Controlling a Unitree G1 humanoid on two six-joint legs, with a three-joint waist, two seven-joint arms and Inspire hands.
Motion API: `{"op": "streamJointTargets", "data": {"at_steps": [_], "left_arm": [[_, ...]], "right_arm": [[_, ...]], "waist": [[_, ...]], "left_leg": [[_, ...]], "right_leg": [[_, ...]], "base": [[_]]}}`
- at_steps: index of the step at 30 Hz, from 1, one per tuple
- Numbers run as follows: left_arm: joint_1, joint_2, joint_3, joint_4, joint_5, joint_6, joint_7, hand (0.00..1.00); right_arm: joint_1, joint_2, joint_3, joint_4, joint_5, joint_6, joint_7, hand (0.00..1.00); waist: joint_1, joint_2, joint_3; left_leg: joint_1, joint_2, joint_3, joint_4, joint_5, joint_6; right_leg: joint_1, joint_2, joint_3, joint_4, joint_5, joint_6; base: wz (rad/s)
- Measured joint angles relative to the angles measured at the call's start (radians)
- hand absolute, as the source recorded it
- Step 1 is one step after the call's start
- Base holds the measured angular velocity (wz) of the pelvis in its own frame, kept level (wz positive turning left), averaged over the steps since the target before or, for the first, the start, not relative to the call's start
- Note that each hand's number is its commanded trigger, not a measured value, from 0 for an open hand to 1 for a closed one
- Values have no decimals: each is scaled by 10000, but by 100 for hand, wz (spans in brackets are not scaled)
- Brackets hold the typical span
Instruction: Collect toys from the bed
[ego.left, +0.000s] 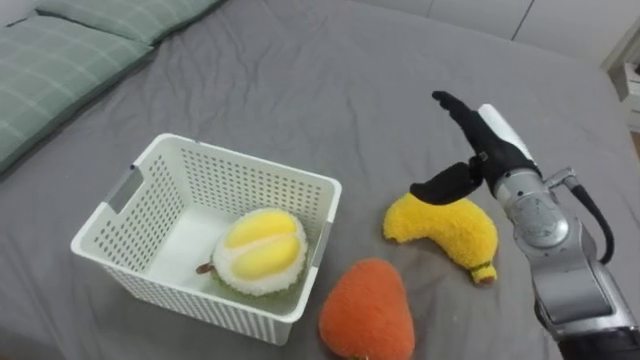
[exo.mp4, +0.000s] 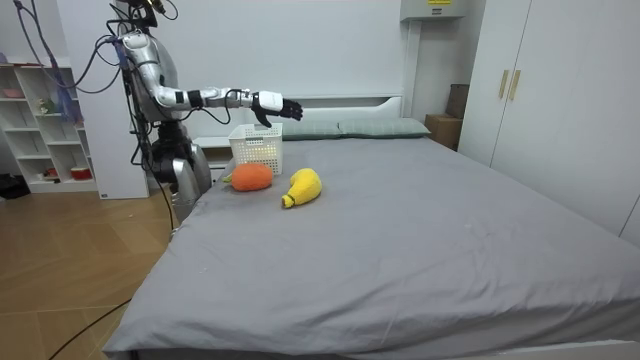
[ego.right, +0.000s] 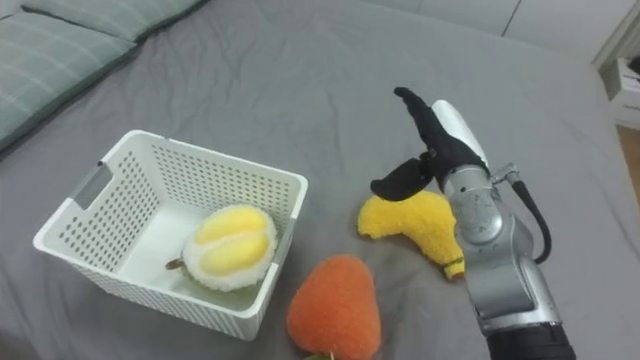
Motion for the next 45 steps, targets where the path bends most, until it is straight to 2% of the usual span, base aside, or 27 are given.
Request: {"op": "streamJointTargets", "data": {"at_steps": [2, 8, 16, 20, 24, 27, 29, 31, 34, 36, 38, 42, 45], "left_arm": [[30, -1, 18, 2, -5, -2, -1, 0], [112, -5, -3, -14, -80, -60, -8, 0], [198, 11, -83, -96, -80, -102, 1, 0], [190, 86, -418, -94, -229, -236, 9, 0], [46, 297, -811, 16, -216, -295, 1, 0], [-284, 404, -1084, 407, -453, -311, -11, 0], [-456, 407, -1205, 452, -439, -366, -16, 0], [-665, 431, -1444, 596, -452, -453, -20, 0], [-807, 509, -1800, 608, -634, -501, -20, 0], [-914, 513, -2045, 679, -844, -543, -23, 0], [-996, 513, -2196, 794, -1114, -660, -24, 0], [-1227, 540, -2470, 1079, -1652, -726, -23, 0], [-1530, 646, -2797, 1292, -2008, -768, -24, 0]], "right_arm": [[282, 0, -115, 1, -4, -36, -186, 0], [668, 2, -133, 0, 19, -37, -395, 0], [1022, 1, -184, 641, 2, -227, -595, 0], [1020, 1, -259, 1059, 12, -243, -905, 0], [1006, 24, -274, 1228, 28, -285, -1303, 0], [343, 32, -107, 2486, 91, -584, -1550, 0], [-100, 34, -76, 3196, 235, -631, -1656, 0], [-777, 24, 47, 4343, 331, -761, -1923, 0], [-1041, 17, 376, 4622, 379, -810, -2227, 0], [-1351, 13, 571, 5070, 376, -1133, -2340, 0], [-1580, 10, 573, 5601, 391, -1345, -2452, 0], [-2312, -78, 574, 6937, 898, -1503, -2551, 0], [-2655, -201, 615, 7182, 1223, -1597, -2687, 0]], "waist": [[-24, 4, -29], [-448, -39, -61], [-636, -103, -47], [-795, -159, -61], [-711, -263, -24], [-713, -297, -13], [-662, -294, -9], [-472, -296, 2], [-405, -306, 16], [-418, -278, 95], [-414, -262, 135], [-402, -286, 194], [-318, -380, 248]], "left_leg": [[42, 1, 81, -56, 2, 4], [159, 15, 272, -156, -7, 13], [277, 59, 317, -126, -168, -11], [114, 69, 380, -66, -162, -13], [-166, 137, 561, -70, -163, -23], [-354, 152, 626, -44, -160, -25], [-643, 161, 671, 44, -159, -24], [-1031, 175, 722, 126, -154, -24], [-1480, 190, 675, 311, -154, -24], [-1776, 179, 551, 411, -153, -25], [-1881, 176, 469, 418, -150, -28], [-2240, 169, 294, 472, -133, -42], [-2672, 166, 263, 485, -50, -49]], "right_leg": [[-83, 1, 110, 17, 4, 6], [-93, 15, 261, 24, 10, 16], [29, 73, 412, 6, 9, 17], [-198, 81, 477, 46, 9, 17], [-573, 141, 657, 176, 12, 12], [-817, 147, 712, 188, 27, -10], [-1111, 143, 746, 248, 30, -16], [-1533, 144, 797, 356, 40, -32], [-1886, 149, 773, 361, 45, -41], [-2080, 147, 690, 352, 50, -48], [-2146, 131, 560, 352, 49, -47], [-2405, 119, 390, 351, 48, -49], [-2878, 115, 401, 463, 52, -65]], "base": [[-22], [-9], [-6], [-5], [-11], [-7], [-6], [-8], [7], [15], [18], [12], [1]]}}
